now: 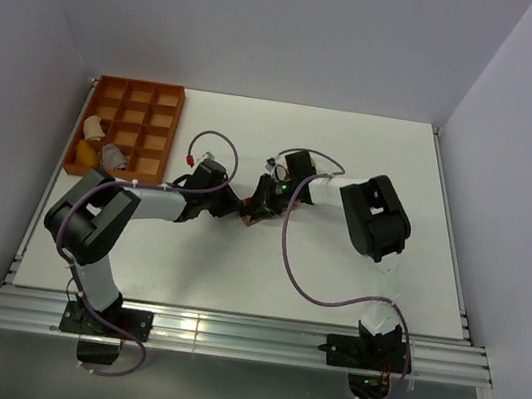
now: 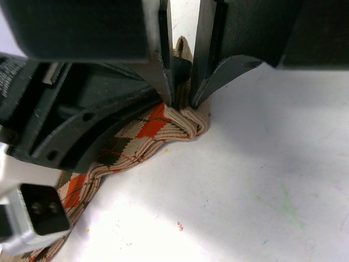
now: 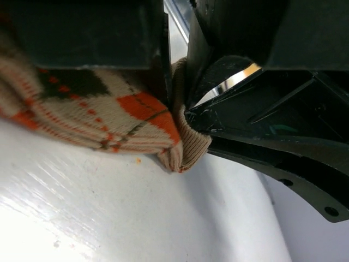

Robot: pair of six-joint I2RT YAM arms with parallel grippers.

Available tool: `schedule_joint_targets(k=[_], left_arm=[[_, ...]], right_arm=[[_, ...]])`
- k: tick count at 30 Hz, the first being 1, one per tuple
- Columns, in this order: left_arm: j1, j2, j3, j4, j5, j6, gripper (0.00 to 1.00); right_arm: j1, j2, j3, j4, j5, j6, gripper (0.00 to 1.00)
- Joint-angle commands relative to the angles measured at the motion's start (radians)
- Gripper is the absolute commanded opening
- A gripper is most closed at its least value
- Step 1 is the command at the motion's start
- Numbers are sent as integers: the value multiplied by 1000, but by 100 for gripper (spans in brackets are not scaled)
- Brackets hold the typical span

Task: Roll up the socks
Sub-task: Roll the sock at the center of the board.

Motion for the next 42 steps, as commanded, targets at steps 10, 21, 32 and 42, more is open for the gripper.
schedule_joint_targets(k=[10,21,32,42], left_arm=[[-5,65,37,-122,-55,29,25],[-8,41,57,-125,-49,46,25],[-9,21,79,-146,-43,55,25],[-11,19,85,-154,-41,60,24]], right_arm=[[0,-215,-91,-127,299,-185,30],[58,-404,-226,24,405,-316,44],[222,-476,-344,240,713,-489,52],[273,-522,-455,418,853,-584,52]])
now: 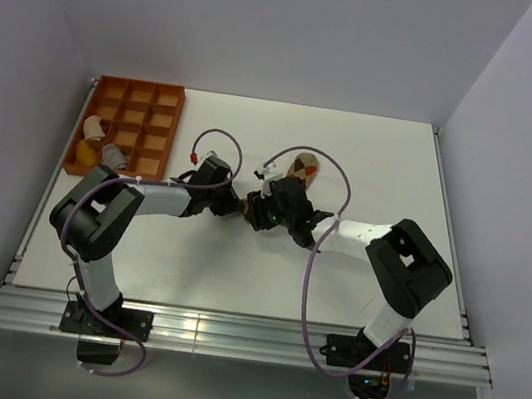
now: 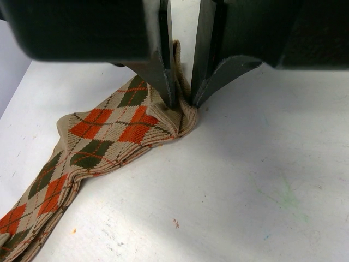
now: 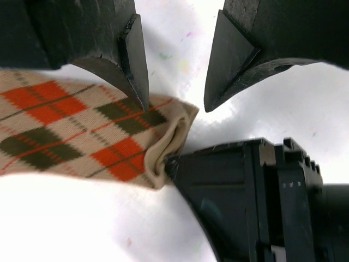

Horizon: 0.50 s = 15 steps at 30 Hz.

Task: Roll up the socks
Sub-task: Roll the sock at the center of the board.

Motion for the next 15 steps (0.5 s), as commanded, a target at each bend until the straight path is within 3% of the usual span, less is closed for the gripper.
schedule_joint_targets(k=[1,15], left_arm=[[-5,-18,11,-64,-32,31,24],[-4,-22,17,-73,-29,27,24]], right_arm=[[16,-24,-4,110,67,-73,52],[73,79,19,121,81,-107,51]])
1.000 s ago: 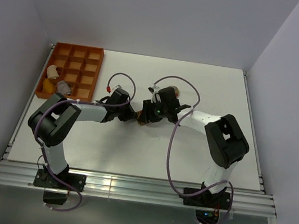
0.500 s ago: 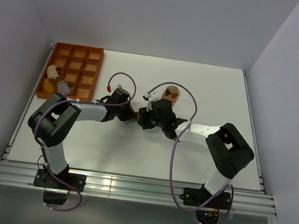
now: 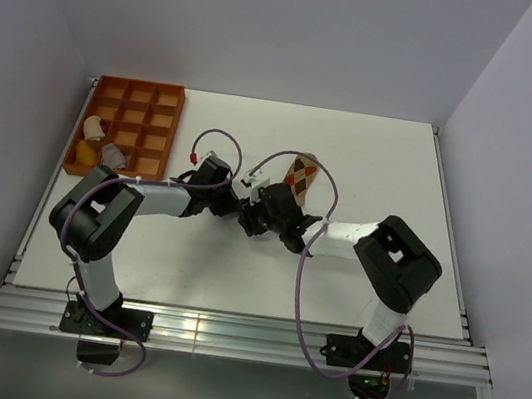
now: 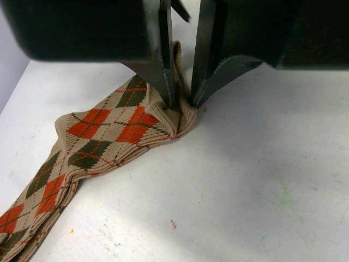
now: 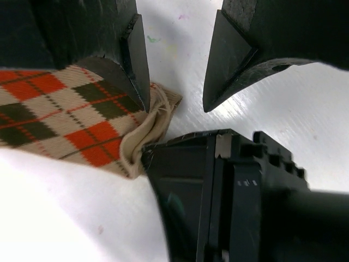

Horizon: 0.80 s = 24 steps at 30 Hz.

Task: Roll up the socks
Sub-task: Roll the sock at the center of the board.

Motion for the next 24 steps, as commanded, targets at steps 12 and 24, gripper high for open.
schedule_joint_targets(k=[12,24], left_arm=[[-5,-35,6,-65,-27,19,24],[-4,-75,0,-66,-25,-1,24]], right_arm=[[56,114,46,22,210,-34,43],[60,132,78,-54,239,3,3]])
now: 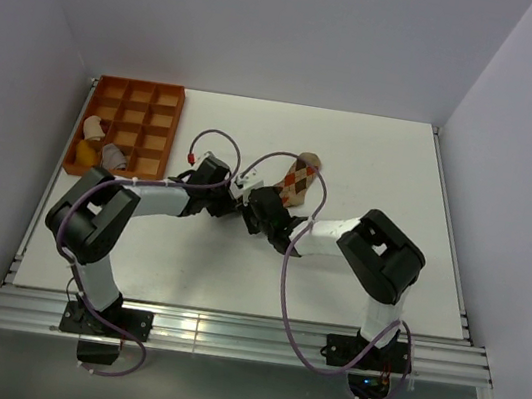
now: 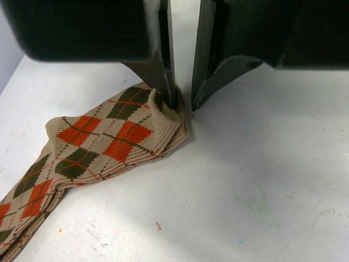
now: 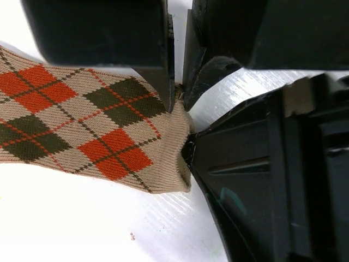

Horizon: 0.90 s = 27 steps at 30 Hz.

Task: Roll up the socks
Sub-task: Roll the sock at the center of the board.

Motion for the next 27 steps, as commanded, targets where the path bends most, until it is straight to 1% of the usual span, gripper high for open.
schedule_joint_targets(k=[1,3,4,7,8,9,10,11,12,14,15,17,18,20,21,22,24,27], left_arm=[[-4,-63,-4,-20,-13,-5,24],[4,-111,-23,-14,-39,-9,25],[7,-133,-34,-8,-48,-11,26],[26,-222,-74,18,-80,0,33],[30,-257,-89,32,-86,5,39],[32,-273,-97,37,-95,8,41],[32,-285,-105,44,-95,17,43],[32,-300,-123,66,-95,18,47],[32,-309,-134,83,-89,17,49],[32,-317,-177,119,-76,11,53],[32,-316,-189,152,-71,8,54],[32,-300,-207,181,-50,8,54],[32,-294,-212,207,-40,8,53],[26,-270,-209,222,-28,14,52],[23,-264,-205,227,-23,17,52],[19,-256,-197,230,-23,28,51],[9,-242,-178,238,-25,37,51],[0,-218,-157,258,-16,55,51]], right_arm=[[4,16,31,-76,-12,24,1],[-8,5,42,-104,-48,61,0],[-16,2,45,-113,-100,78,0],[-65,-7,55,-142,-182,158,0],[-94,-12,54,-145,-234,179,0],[-111,-13,51,-142,-261,228,0],[-129,-15,37,-135,-327,256,0],[-147,-18,28,-121,-357,282,0],[-186,-18,20,-97,-389,343,0],[-223,-6,0,-74,-487,400,0],[-255,-3,-7,-49,-513,464,0],[-279,11,-43,-12,-556,521,0],[-290,19,-53,24,-590,585,0],[-319,49,-98,104,-659,655,0],[-332,60,-112,193,-715,735,0],[-353,82,-153,254,-745,776,0],[-371,100,-184,389,-783,883,0],[-391,120,-228,488,-780,981,0]])
